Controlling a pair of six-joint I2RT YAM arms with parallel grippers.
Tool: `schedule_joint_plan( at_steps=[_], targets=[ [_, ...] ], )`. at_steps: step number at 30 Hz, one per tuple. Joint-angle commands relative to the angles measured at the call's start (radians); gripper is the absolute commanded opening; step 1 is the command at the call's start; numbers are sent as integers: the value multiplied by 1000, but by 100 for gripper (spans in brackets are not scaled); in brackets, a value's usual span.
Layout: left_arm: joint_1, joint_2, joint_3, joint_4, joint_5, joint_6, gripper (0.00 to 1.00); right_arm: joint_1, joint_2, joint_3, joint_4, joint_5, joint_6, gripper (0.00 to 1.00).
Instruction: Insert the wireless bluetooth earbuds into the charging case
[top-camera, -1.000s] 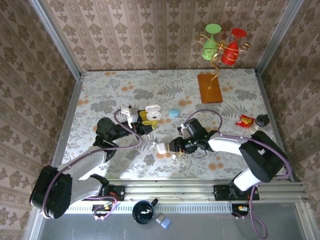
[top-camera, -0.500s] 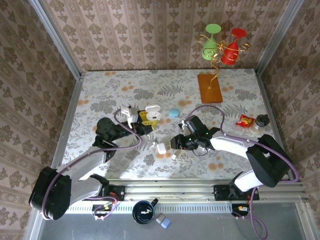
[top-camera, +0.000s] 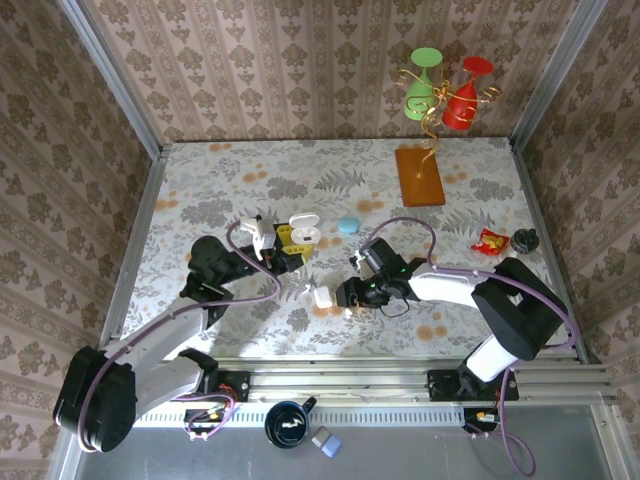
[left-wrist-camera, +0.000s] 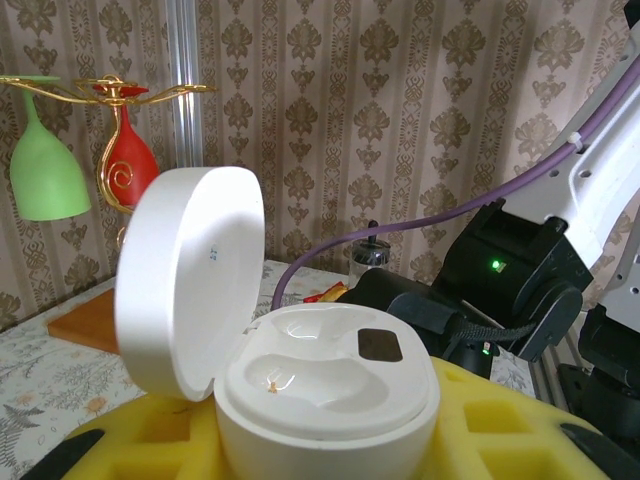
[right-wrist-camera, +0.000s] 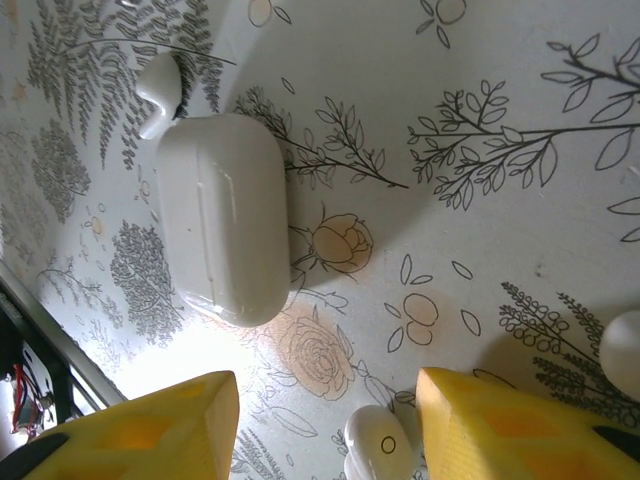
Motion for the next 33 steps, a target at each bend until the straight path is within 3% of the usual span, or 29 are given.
schedule_joint_plan(
  at_steps=[1, 13, 16, 21, 33],
  targets=[
    [-4, -6, 20, 4, 11, 30, 24, 4, 25, -11, 28, -37, 12, 50],
    [9, 6, 29, 3, 29, 32, 24, 8, -17, -46, -23, -44, 9, 43],
    [8, 14, 30, 10, 29, 27, 24, 8, -9, -46, -20, -51, 9, 37],
    [9, 16, 25, 19, 29, 21, 24, 9, 7, -48, -17, -59, 11, 34],
    [9, 23, 24, 21, 28, 25, 24, 24, 17, -42, -42, -97, -45, 35]
  ],
)
